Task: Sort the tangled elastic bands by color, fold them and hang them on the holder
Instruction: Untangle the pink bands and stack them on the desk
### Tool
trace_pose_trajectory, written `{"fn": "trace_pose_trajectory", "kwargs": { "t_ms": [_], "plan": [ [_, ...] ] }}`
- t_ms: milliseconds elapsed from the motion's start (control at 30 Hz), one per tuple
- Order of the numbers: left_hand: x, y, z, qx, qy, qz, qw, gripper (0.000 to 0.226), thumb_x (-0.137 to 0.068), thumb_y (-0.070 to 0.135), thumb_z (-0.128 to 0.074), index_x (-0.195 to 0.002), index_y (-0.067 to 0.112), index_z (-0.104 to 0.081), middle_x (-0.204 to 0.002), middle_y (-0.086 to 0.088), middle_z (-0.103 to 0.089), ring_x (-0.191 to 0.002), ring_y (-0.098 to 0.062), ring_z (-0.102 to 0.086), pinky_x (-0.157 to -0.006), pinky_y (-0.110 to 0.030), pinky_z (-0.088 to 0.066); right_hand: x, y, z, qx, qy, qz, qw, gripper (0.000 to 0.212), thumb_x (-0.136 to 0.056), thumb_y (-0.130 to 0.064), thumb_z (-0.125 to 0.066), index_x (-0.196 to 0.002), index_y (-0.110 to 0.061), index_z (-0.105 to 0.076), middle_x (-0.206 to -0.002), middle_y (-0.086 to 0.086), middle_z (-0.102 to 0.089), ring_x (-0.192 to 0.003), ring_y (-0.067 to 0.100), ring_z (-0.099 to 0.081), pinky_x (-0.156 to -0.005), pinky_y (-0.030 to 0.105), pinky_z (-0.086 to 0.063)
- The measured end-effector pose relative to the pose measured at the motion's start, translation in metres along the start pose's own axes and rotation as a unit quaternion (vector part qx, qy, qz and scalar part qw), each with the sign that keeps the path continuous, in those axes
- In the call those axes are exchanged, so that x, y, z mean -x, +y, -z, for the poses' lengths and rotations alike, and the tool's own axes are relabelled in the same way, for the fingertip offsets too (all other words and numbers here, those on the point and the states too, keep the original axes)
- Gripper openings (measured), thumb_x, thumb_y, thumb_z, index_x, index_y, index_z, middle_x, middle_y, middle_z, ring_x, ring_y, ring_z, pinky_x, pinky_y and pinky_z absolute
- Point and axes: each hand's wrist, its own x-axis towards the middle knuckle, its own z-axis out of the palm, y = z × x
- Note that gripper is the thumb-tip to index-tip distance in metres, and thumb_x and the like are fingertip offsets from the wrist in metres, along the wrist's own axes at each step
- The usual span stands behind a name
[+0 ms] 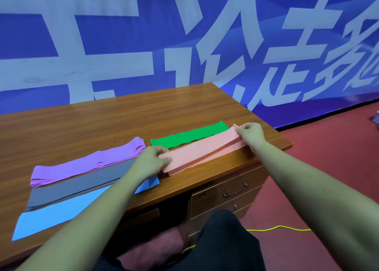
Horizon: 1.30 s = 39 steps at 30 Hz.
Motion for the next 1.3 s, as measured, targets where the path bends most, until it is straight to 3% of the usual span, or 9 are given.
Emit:
{"fn": "trace_pose_trajectory", "kwargs": {
  "t_ms": [133,300,567,733,933,1033,1100,1200,1300],
  "plan": [
    [-0.003,-0.003,-0.009,-0.064,0.025,-0.017,0.997,0.026,-0.088,0.026,-0.069,-0.107,0.023,-0.052,-0.093,-0.001,-0.06,-0.084,-0.017,-0.058,-0.063,-0.029,-0.042,-0.004,0.015,-0.006,0.086,-0.012,0.037,0.996,0.018,-0.092,-0.028,-0.065,-0.094,-0.013,-0.073,-0.095,0.002,-0.069,-0.091,0.02,-0.061,-0.075,0.032,-0.048],
    [-0.009,-0.007,-0.02,-0.144,0.045,-0.034,0.988,0.015,-0.086,0.022,-0.066,-0.094,0.024,-0.052,-0.085,0.0,-0.061,-0.083,-0.018,-0.057,-0.057,-0.026,-0.034,-0.009,0.026,-0.015,0.129,-0.008,0.07,0.989,0.018,-0.092,-0.03,-0.064,-0.099,-0.015,-0.071,-0.094,0.0,-0.068,-0.087,0.015,-0.061,-0.059,0.021,-0.04],
    [-0.011,-0.011,-0.029,-0.209,0.055,-0.06,0.974,0.02,-0.088,0.031,-0.066,-0.105,0.022,-0.063,-0.104,-0.003,-0.061,-0.096,-0.019,-0.059,-0.08,-0.034,-0.051,-0.01,0.035,-0.023,0.176,0.052,0.091,0.979,0.019,-0.093,-0.029,-0.062,-0.103,-0.015,-0.068,-0.099,0.002,-0.068,-0.09,0.018,-0.061,-0.072,0.031,-0.051],
    [-0.014,-0.012,-0.028,-0.218,0.046,-0.058,0.973,0.02,-0.089,0.034,-0.066,-0.105,0.022,-0.061,-0.108,-0.002,-0.053,-0.101,-0.02,-0.057,-0.086,-0.035,-0.051,-0.005,0.035,-0.025,0.131,0.086,0.102,0.982,0.019,-0.094,-0.023,-0.061,-0.107,-0.011,-0.068,-0.103,0.005,-0.067,-0.097,0.021,-0.062,-0.073,0.029,-0.049],
    [-0.016,-0.009,-0.031,-0.242,0.024,-0.03,0.969,0.038,-0.093,0.034,-0.061,-0.125,0.015,-0.055,-0.126,-0.007,-0.049,-0.112,-0.024,-0.056,-0.096,-0.039,-0.049,-0.007,0.04,-0.021,0.138,0.098,0.062,0.984,0.018,-0.092,-0.023,-0.061,-0.1,-0.01,-0.07,-0.099,0.007,-0.069,-0.103,0.028,-0.06,-0.08,0.034,-0.049],
    [-0.018,-0.007,-0.03,-0.258,0.015,-0.017,0.966,0.039,-0.094,0.034,-0.059,-0.127,0.013,-0.054,-0.129,-0.009,-0.049,-0.114,-0.025,-0.056,-0.097,-0.039,-0.049,0.0,0.038,-0.018,0.21,0.11,0.07,0.969,0.034,-0.093,-0.029,-0.059,-0.121,-0.01,-0.063,-0.118,0.013,-0.061,-0.114,0.03,-0.053,-0.094,0.038,-0.044],
    [-0.02,-0.005,-0.03,-0.264,0.009,-0.007,0.964,0.038,-0.095,0.033,-0.059,-0.126,0.012,-0.053,-0.127,-0.011,-0.051,-0.114,-0.026,-0.057,-0.096,-0.039,-0.05,0.014,0.033,-0.017,0.233,0.128,0.14,0.954,0.04,-0.092,-0.026,-0.058,-0.129,-0.011,-0.058,-0.124,0.012,-0.054,-0.118,0.028,-0.047,-0.1,0.037,-0.04],
    [-0.024,-0.001,-0.032,-0.28,-0.007,0.001,0.96,0.039,-0.096,0.03,-0.057,-0.129,0.01,-0.05,-0.129,-0.012,-0.051,-0.115,-0.027,-0.057,-0.097,-0.038,-0.05,0.044,0.021,-0.023,0.212,0.021,0.317,0.924,0.037,-0.091,-0.024,-0.057,-0.126,-0.014,-0.061,-0.125,0.006,-0.054,-0.118,0.02,-0.048,-0.103,0.033,-0.039],
    [-0.027,0.0,-0.033,-0.29,-0.02,0.01,0.957,0.037,-0.096,0.028,-0.057,-0.128,0.01,-0.054,-0.129,-0.012,-0.051,-0.112,-0.026,-0.059,-0.098,-0.039,-0.05,0.08,0.017,-0.037,0.199,-0.136,0.388,0.89,0.036,-0.095,-0.032,-0.051,-0.127,-0.022,-0.061,-0.134,-0.005,-0.055,-0.126,0.01,-0.046,-0.109,0.029,-0.036]
  ]
}}
